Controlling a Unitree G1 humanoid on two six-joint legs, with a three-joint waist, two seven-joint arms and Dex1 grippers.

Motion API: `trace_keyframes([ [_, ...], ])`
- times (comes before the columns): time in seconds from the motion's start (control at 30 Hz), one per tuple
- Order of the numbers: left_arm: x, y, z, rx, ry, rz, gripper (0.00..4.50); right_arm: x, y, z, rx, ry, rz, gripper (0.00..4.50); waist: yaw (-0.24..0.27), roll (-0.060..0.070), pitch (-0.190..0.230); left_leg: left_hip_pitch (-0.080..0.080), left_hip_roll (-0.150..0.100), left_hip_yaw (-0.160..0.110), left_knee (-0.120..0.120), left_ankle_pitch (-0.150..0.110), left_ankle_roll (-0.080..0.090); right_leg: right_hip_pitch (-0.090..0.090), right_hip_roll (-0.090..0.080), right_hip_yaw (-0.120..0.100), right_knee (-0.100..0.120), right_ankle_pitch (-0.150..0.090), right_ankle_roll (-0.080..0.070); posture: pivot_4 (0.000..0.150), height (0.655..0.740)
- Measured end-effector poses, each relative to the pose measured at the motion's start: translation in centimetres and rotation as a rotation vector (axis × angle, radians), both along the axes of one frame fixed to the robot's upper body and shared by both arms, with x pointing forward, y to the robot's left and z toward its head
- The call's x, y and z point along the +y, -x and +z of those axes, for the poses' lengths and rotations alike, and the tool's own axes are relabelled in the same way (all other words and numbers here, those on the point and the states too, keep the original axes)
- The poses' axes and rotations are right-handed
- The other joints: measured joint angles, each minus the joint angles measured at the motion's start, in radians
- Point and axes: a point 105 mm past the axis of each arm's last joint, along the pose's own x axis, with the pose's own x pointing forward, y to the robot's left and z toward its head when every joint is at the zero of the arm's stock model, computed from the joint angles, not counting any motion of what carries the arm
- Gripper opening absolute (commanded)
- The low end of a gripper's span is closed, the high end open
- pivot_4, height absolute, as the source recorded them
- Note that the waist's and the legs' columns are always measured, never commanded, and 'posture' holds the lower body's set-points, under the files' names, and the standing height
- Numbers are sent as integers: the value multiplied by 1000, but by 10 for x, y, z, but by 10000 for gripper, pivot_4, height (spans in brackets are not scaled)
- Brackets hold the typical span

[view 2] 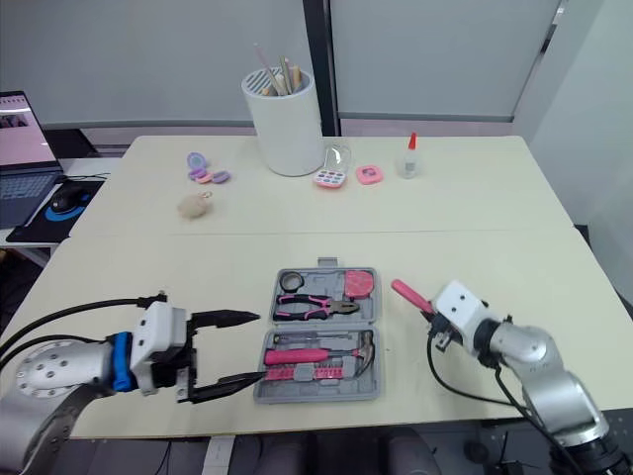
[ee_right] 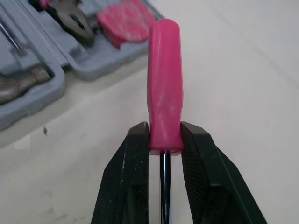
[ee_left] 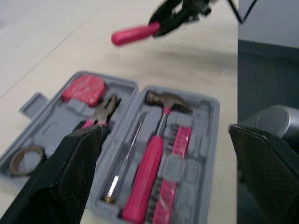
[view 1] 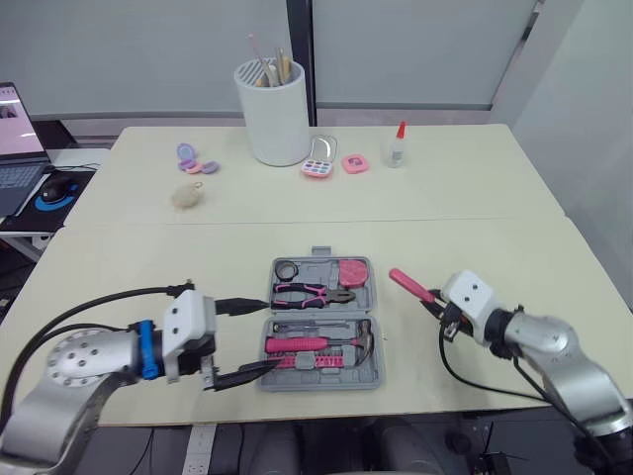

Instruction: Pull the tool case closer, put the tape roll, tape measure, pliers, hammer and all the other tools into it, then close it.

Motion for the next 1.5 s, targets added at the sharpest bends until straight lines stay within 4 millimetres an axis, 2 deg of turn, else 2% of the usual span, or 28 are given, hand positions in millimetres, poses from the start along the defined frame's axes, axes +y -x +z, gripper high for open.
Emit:
trace_keyframes([
  [0.1,19,8,-7,20,-38,24,45000,26,11,8,27,84,163,6731,5,0,0,-1,0,0,0,0,0,0,-1,0,-1,0,0,1500,7376],
  [0.23,36,17,-16,40,-81,39,45000,54,33,-2,144,142,317,6731,11,-2,-1,-2,-2,1,0,0,0,0,-4,0,-3,0,0,1500,7376],
  [0.43,34,34,-24,32,-109,-34,45000,86,68,-34,335,164,457,6731,12,-4,-2,-2,-1,0,0,0,0,0,-3,-1,-2,0,0,1500,7376],
  [0.53,34,35,-24,30,-108,-43,45000,94,76,-40,367,170,492,6731,11,-4,-2,-2,-1,0,1,0,0,0,-3,-1,-2,0,0,1500,7376],
  [0.73,40,42,-21,60,-126,-74,45000,117,73,-43,354,171,529,6731,2,-6,-3,-1,-1,0,1,0,0,-1,-2,-1,-1,0,0,1500,7376],
  [1.07,48,47,-22,78,-147,-67,45000,141,62,-51,340,183,556,6731,1,-7,-3,-2,-1,0,0,0,0,-1,-3,-1,0,0,0,1500,7376],
  [1.5,37,42,-15,58,-148,-47,45000,151,61,-66,371,192,566,6731,1,-8,-4,-2,-1,0,0,0,0,-2,-3,-1,0,0,0,1500,7376],
])
